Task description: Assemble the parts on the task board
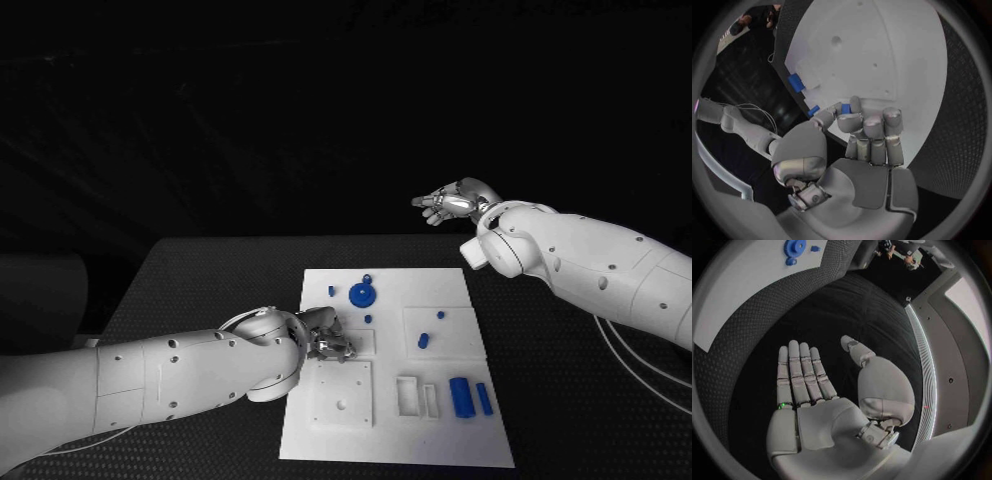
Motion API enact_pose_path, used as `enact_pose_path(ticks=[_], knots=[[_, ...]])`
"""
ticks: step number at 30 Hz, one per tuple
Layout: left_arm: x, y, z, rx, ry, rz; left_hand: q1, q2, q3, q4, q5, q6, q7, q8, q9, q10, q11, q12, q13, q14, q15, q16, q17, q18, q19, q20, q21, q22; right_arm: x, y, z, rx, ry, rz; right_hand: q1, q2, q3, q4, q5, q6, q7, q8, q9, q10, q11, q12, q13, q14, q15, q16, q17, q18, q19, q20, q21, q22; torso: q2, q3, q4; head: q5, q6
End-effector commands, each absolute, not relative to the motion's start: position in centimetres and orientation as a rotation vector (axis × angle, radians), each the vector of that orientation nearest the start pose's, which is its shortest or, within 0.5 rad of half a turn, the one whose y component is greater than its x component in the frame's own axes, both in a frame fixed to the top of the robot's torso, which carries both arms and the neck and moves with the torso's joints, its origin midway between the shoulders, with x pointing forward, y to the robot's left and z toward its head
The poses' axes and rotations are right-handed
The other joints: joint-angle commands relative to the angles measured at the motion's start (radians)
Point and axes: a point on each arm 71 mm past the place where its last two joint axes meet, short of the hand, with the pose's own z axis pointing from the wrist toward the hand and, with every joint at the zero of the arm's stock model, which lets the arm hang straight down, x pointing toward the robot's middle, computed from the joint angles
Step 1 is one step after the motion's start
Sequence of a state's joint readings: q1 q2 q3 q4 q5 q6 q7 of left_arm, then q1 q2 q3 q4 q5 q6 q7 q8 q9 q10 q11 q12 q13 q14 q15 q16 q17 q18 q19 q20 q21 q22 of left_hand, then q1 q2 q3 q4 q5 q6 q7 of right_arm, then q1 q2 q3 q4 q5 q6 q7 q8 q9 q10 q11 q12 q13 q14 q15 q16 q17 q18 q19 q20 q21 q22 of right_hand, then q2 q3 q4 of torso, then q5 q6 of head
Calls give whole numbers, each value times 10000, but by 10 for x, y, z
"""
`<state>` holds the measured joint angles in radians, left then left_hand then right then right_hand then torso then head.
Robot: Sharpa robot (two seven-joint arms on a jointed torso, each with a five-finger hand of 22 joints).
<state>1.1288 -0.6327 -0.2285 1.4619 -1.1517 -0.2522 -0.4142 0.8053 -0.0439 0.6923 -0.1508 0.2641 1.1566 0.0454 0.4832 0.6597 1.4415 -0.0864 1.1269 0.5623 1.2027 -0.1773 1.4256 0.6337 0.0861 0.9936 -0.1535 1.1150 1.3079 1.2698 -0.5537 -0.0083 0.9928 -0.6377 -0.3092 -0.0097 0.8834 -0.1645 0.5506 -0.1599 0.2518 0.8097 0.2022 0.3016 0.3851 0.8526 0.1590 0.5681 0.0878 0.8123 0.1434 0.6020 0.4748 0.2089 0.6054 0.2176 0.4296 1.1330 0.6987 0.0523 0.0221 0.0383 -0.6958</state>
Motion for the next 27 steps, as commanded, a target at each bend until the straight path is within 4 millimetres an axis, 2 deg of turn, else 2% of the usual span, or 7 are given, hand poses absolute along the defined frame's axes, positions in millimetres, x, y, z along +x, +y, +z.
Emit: enact_pose_path(ticks=[1,6,11,15,17,20,27], knots=[[443,134,-299,-2192,22187,-6120,245,377,8,-68,-126,881,-704,39,-2,-544,-451,-79,-27,225,-302,-63,-26,-85,-93,-1115,-77,119,589,-220,-173,7052,16404,8858,-97,-11,0,47,44,-51,27,40,-12,-13,54,50,-17,-63,20,43,-12,157,-47,-2,-66,17,3,1,-2,-10,-5],[448,138,-294,-2909,22478,-6541,242,380,27,-70,-292,833,-683,9,-18,-566,-432,-134,-62,188,-291,-107,-54,-95,-126,-1105,-108,110,589,-221,-174,7061,16431,8847,-97,-9,0,47,46,-51,27,40,-13,-13,54,51,-20,-66,21,44,-14,157,-49,-2,-67,19,-1,4,1,-7,5],[454,143,-290,-3845,22587,-6875,223,385,48,18,-964,723,-627,-92,-58,-601,-376,-318,-166,101,-250,-246,-141,-122,-206,-1080,-207,80,588,-221,-174,7060,16463,8852,-95,-8,0,47,46,-50,27,41,-14,-13,54,52,-23,-68,22,45,-15,158,-51,-1,-69,20,-1,4,-4,-3,-2],[457,147,-290,-4428,23002,-7385,222,381,49,23,-979,721,-625,-96,-59,-600,-375,-323,-168,99,-248,-250,-143,-123,-208,-1079,-210,78,588,-221,-174,7029,16551,8902,-95,-8,-1,47,46,-50,27,41,-14,-13,54,52,-23,-68,22,45,-15,158,-51,-1,-69,21,1,7,-3,-9,1],[459,149,-291,-4899,23250,-7689,219,267,56,81,-1605,604,-574,-200,-86,-666,-311,-505,-257,-3,-221,-403,-219,-141,-303,-1056,-319,40,587,-220,-174,7000,16603,8945,-90,-9,0,43,45,-51,27,41,-15,-15,54,53,-26,-72,23,45,-17,159,-54,-1,-71,22,3,10,-5,-18,11],[460,153,-293,-5399,23566,-8276,312,241,85,61,-1694,528,-535,-285,-56,-703,-291,-623,-302,-56,-200,-485,-259,-165,-360,-1036,-393,19,585,-221,-175,6957,16702,8999,-67,-6,4,26,42,-54,26,40,-19,-19,54,55,-35,-81,24,47,-22,161,-63,0,-76,28,1,10,-8,-21,1],[467,165,-292,-6990,23320,-10212,910,286,281,-243,-1809,-871,-55,-1204,-244,-1032,145,-893,-353,-477,30,-668,-312,-272,-702,-948,-680,-29,577,-216,-177,6207,17162,9074,152,15,42,-152,32,-48,26,51,-37,-22,54,82,-81,-102,28,79,-47,176,-81,12,-90,70,1,8,-18,-34,35]])
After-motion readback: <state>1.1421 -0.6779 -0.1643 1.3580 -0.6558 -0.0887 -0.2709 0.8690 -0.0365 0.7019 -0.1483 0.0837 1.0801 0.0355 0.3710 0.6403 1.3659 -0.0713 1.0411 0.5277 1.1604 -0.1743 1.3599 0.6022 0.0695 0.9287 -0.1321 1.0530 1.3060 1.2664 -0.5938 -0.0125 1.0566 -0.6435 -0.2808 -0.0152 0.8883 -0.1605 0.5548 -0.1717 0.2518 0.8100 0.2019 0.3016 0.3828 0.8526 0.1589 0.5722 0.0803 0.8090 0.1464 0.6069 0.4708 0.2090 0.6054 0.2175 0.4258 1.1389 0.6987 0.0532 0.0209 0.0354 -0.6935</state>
